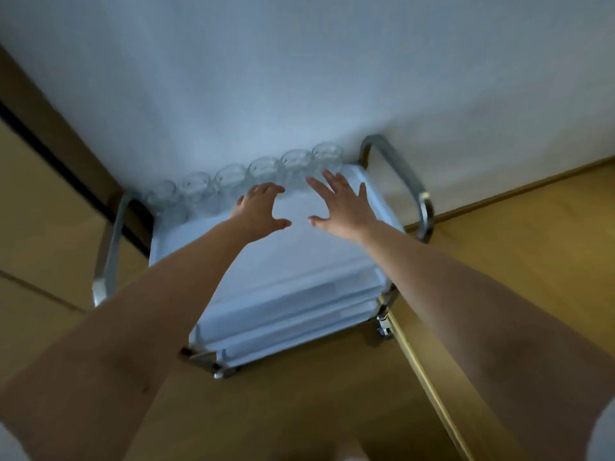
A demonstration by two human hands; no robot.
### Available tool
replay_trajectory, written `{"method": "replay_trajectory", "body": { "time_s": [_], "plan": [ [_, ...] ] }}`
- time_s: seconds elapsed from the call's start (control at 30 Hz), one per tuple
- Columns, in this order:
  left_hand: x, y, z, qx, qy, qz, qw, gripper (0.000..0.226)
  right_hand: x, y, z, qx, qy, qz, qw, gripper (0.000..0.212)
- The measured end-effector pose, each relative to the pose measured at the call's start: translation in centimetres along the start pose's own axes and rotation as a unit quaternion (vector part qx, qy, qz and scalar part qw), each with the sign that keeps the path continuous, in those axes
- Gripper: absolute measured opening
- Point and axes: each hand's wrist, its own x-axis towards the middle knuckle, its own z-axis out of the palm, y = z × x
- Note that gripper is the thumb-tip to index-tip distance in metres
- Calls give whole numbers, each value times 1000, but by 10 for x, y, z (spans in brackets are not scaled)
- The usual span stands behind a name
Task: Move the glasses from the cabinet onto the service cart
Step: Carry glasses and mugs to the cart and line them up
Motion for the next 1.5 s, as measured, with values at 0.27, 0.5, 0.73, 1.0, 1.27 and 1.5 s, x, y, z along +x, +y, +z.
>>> {"method": "replay_trajectory", "body": {
  "time_s": [0.27, 0.5, 0.73, 1.0, 1.27, 1.5],
  "plan": [
    [140, 210, -75, 20, 12, 199, 980, 74, -48, 193, -147, 40, 94, 205, 973, 79],
    [174, 484, 37, 66, -96, 342, 933, 78, -178, 394, -211, 25, 59, 349, 935, 83],
    [226, 722, 78, 97, -122, 460, 874, 77, -308, 587, -282, 3, 91, 522, 848, 81],
    [315, 929, 155, 148, -157, 539, 814, 74, -341, 770, -307, 1, 81, 599, 797, 89],
    [402, 1140, 223, 169, -201, 603, 753, 73, -373, 944, -364, 18, 101, 662, 743, 90],
    [428, 1261, 331, 216, -245, 656, 680, 77, -408, 1090, -331, 69, 50, 697, 712, 91]
  ]
}}
